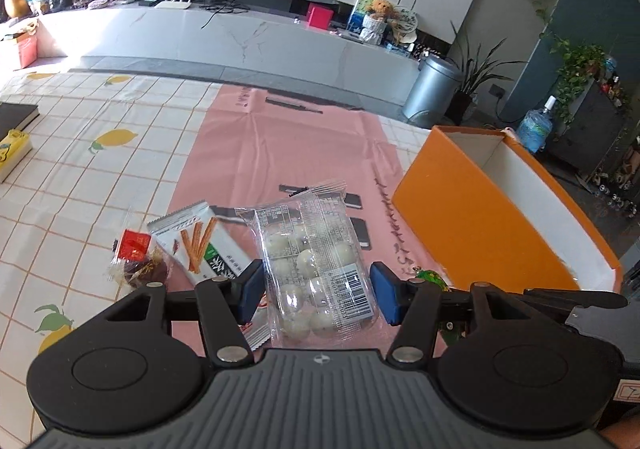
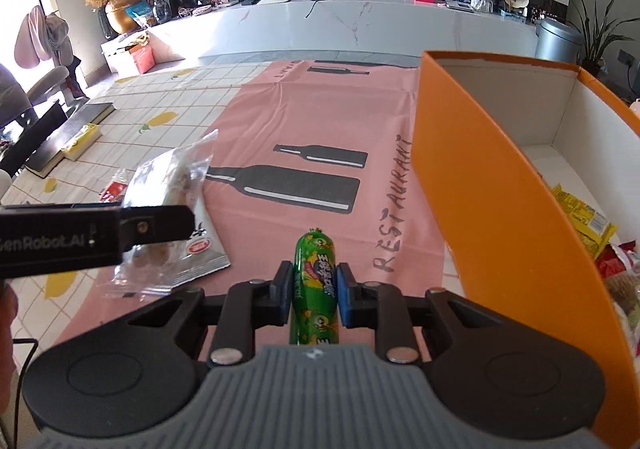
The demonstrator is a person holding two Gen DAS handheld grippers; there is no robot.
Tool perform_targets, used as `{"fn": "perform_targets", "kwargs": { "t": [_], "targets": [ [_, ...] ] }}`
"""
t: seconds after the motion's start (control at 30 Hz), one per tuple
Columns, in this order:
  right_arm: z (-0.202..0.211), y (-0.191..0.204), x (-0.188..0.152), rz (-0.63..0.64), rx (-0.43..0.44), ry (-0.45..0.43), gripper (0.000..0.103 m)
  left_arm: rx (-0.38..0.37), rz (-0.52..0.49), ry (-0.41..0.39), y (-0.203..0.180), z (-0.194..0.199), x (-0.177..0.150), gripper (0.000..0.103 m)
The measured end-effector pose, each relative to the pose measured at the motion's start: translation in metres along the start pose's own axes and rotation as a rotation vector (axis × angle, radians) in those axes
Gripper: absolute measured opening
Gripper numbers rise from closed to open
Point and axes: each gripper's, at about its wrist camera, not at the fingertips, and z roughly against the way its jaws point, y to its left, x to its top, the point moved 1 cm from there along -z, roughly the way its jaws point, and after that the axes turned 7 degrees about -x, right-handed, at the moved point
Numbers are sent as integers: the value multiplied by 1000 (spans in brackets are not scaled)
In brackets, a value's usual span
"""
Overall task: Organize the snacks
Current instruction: 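Carry both items into the orange box and open both tools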
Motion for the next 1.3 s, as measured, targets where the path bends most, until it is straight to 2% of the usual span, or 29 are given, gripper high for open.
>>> {"fn": "perform_targets", "kwargs": {
  "t": [0.13,0.27,0.5,0.73,0.87,1.07,1.3],
  "targets": [
    [42,-16,8,8,-26,-58,19,-59,-49,-13,-26,9,12,65],
    [73,-55,16,-57,-56,-84,19,-105,-133,-9,-60,2,23,65],
    [91,-128,21,-121,-144,-77,19,-196,-259,40,-125,-33,49,65],
    [70,-186,12,-176,-170,2,19,-260,-369,143,-186,-91,72,65],
    [51,-203,19,-139,-206,39,19,-241,-457,236,-217,-135,74,65],
    [22,-212,31,-27,-222,77,19,-218,-447,367,-223,-184,73,65],
    [-2,-212,39,85,-244,114,19,-166,-512,467,-230,-216,62,65]
  ]
}}
